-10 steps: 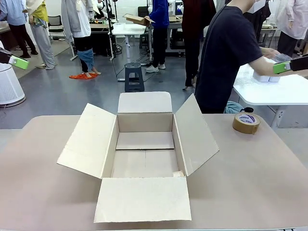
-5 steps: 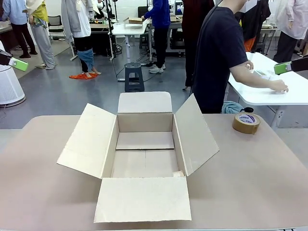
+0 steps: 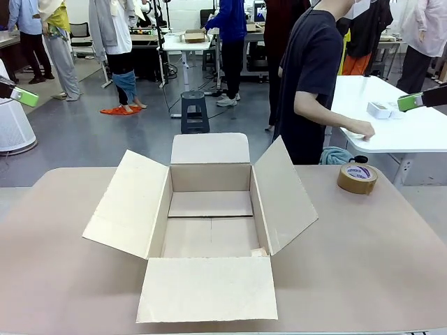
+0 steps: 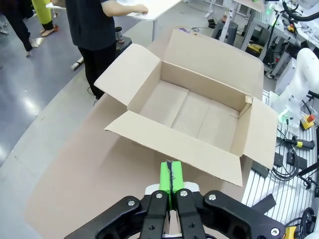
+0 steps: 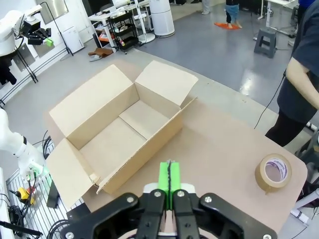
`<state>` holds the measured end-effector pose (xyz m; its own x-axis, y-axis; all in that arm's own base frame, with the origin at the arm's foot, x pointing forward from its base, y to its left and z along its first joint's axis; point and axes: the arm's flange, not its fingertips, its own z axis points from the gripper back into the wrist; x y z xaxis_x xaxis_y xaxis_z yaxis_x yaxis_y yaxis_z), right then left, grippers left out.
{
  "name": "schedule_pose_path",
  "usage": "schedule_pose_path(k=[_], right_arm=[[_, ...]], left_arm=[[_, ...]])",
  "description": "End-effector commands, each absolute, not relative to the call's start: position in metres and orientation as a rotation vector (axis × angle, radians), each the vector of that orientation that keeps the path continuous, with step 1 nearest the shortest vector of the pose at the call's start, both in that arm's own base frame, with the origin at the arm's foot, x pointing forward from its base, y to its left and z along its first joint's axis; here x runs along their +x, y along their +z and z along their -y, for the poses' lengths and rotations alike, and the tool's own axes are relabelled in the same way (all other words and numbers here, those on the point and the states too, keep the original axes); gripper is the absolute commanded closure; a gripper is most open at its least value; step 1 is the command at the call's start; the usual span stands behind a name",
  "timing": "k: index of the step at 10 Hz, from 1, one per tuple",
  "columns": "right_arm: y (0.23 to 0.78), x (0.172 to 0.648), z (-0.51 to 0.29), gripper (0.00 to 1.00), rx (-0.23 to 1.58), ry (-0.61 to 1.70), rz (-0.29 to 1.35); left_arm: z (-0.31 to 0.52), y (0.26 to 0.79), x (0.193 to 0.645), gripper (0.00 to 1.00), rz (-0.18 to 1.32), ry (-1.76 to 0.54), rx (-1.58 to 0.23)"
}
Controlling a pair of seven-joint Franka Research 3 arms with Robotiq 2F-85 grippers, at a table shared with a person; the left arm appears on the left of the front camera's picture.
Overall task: Wrap the clocks to prevent damage.
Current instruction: Open the side flaps of the Package Box.
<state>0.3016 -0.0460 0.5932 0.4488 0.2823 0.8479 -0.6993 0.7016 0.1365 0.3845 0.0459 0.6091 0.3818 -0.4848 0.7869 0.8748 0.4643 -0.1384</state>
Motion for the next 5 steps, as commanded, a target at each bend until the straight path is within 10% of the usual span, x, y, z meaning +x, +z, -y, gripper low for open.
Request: schedule_pose_path(k=[1,5], right_arm=[[0.594,0.302,0.047,1.00,0.514,0.636,0.927],[0.597,0.302,0.024,0.99,0.457,0.619,0.861]], left_arm=[[-0.044,0.609,0.385,1.00,0.754,-0.937,-0.617],[-0.046,0.609,0.385,1.00,0.751,-0.937,-0.610]])
